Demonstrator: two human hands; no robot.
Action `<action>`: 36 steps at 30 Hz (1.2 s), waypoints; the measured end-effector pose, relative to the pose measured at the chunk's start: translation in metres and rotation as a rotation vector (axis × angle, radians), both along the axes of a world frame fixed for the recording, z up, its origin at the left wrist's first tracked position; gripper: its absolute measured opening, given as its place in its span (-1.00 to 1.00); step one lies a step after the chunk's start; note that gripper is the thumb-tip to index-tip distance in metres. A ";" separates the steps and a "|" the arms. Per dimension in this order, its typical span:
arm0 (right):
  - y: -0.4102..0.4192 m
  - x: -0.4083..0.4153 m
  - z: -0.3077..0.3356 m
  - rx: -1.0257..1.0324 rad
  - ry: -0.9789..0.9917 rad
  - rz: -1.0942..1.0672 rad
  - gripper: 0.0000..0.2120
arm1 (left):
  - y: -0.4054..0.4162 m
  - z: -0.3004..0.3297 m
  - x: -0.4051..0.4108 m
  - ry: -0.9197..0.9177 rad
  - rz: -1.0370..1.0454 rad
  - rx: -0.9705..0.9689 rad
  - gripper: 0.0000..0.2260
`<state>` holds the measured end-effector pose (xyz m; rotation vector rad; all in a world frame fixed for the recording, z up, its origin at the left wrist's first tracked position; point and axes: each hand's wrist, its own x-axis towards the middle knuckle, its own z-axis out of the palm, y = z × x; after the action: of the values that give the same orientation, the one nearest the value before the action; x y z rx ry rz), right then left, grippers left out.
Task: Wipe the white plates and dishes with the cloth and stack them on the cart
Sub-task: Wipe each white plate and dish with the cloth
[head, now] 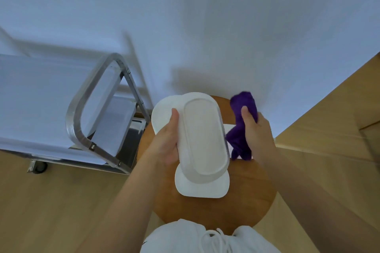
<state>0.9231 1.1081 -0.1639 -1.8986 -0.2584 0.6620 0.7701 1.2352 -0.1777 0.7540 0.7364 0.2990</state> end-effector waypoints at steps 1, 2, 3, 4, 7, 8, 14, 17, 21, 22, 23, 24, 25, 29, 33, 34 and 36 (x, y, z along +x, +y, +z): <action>0.006 -0.001 0.006 0.034 -0.037 0.036 -0.64 | -0.004 0.002 0.003 0.050 -0.024 0.033 -0.56; 0.012 -0.004 0.011 0.059 -0.087 0.089 -0.65 | -0.009 0.005 0.006 0.095 -0.049 0.060 -0.59; 0.018 -0.007 0.014 0.056 -0.189 0.159 -0.65 | -0.013 0.008 0.010 0.125 -0.070 0.083 -0.59; 0.025 -0.011 0.015 0.016 -0.337 0.235 -0.64 | -0.018 0.011 0.014 0.137 -0.088 0.104 -0.58; 0.043 -0.031 0.013 -0.109 -0.677 0.380 -0.56 | -0.024 0.022 0.024 0.126 -0.033 0.169 -0.61; 0.048 -0.037 0.013 -0.105 -0.703 0.396 -0.52 | -0.024 0.025 0.027 0.118 -0.002 0.185 -0.62; 0.051 -0.067 -0.009 0.050 -0.577 0.502 -0.42 | -0.019 0.026 0.030 0.104 0.177 0.206 -0.47; 0.039 -0.089 -0.021 0.061 -0.525 0.436 -0.52 | -0.013 0.024 0.029 0.231 0.232 0.219 -0.43; 0.025 -0.092 -0.024 0.052 -0.579 0.388 -0.53 | -0.017 0.017 0.026 0.280 0.170 0.241 -0.46; 0.025 -0.088 -0.024 0.006 -0.624 0.390 -0.45 | -0.019 0.018 0.027 0.259 0.147 0.234 -0.46; 0.027 -0.082 -0.021 -0.029 -0.650 0.407 -0.41 | -0.021 0.019 0.027 0.232 0.128 0.234 -0.45; 0.031 -0.076 -0.017 -0.049 -0.664 0.418 -0.42 | -0.023 0.020 0.027 0.207 0.117 0.239 -0.47; 0.037 -0.072 -0.013 -0.071 -0.675 0.403 -0.44 | -0.026 0.022 0.028 0.184 0.110 0.249 -0.51; 0.062 -0.040 0.009 -0.131 -0.505 0.291 -0.55 | -0.041 0.025 0.033 0.236 0.113 0.358 -0.64; 0.063 -0.012 0.012 -0.080 -0.306 0.295 -0.60 | -0.043 0.034 0.034 0.297 0.188 0.295 -0.64; 0.061 -0.009 0.011 -0.067 -0.283 0.302 -0.60 | -0.040 0.035 0.033 0.303 0.209 0.282 -0.63; 0.055 -0.009 0.007 -0.037 -0.267 0.335 -0.64 | -0.033 0.037 0.030 0.320 0.250 0.284 -0.62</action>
<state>0.9138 1.1632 -0.1572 -1.9979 -0.7510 0.6340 0.8002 1.2021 -0.1406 0.9935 1.1094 0.5243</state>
